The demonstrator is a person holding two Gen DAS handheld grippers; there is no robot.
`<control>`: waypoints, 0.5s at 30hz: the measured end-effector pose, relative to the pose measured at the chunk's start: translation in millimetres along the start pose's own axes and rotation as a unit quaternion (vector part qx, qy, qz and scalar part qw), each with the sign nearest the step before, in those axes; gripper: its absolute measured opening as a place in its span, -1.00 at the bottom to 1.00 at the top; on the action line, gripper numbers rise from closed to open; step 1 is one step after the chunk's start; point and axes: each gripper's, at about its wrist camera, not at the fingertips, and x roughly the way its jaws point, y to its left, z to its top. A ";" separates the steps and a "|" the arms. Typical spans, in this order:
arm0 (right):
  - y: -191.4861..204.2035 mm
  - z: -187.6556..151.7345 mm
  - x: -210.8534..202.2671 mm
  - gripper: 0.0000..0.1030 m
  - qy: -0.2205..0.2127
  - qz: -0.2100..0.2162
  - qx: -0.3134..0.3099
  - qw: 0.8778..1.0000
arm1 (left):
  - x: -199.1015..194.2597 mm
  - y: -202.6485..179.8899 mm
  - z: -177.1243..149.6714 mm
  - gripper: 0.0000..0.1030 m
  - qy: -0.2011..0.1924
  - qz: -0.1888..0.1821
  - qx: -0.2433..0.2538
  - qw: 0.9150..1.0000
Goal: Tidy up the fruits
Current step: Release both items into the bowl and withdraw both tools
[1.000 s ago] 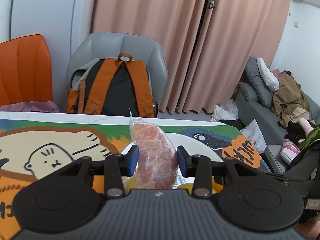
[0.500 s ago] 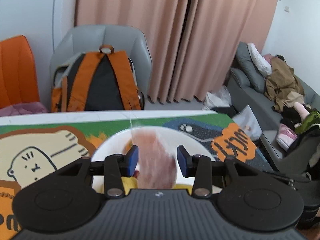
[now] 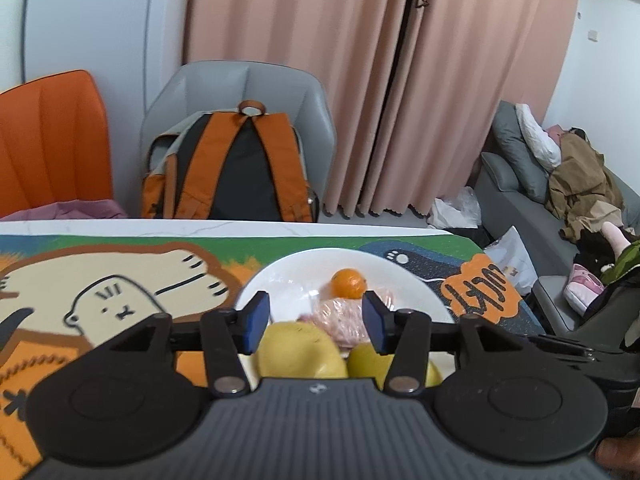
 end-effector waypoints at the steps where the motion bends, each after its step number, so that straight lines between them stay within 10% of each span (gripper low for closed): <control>1: 1.0 -1.3 -1.2 -0.18 0.001 -0.002 -0.001 1.000 | -3.3 2.2 -2.3 0.05 0.000 0.002 -0.003 1.000; 15: 15.6 -11.2 -32.5 0.05 0.008 -0.012 -0.019 1.000 | -43.1 7.5 -25.5 0.56 -0.003 0.011 -0.027 1.000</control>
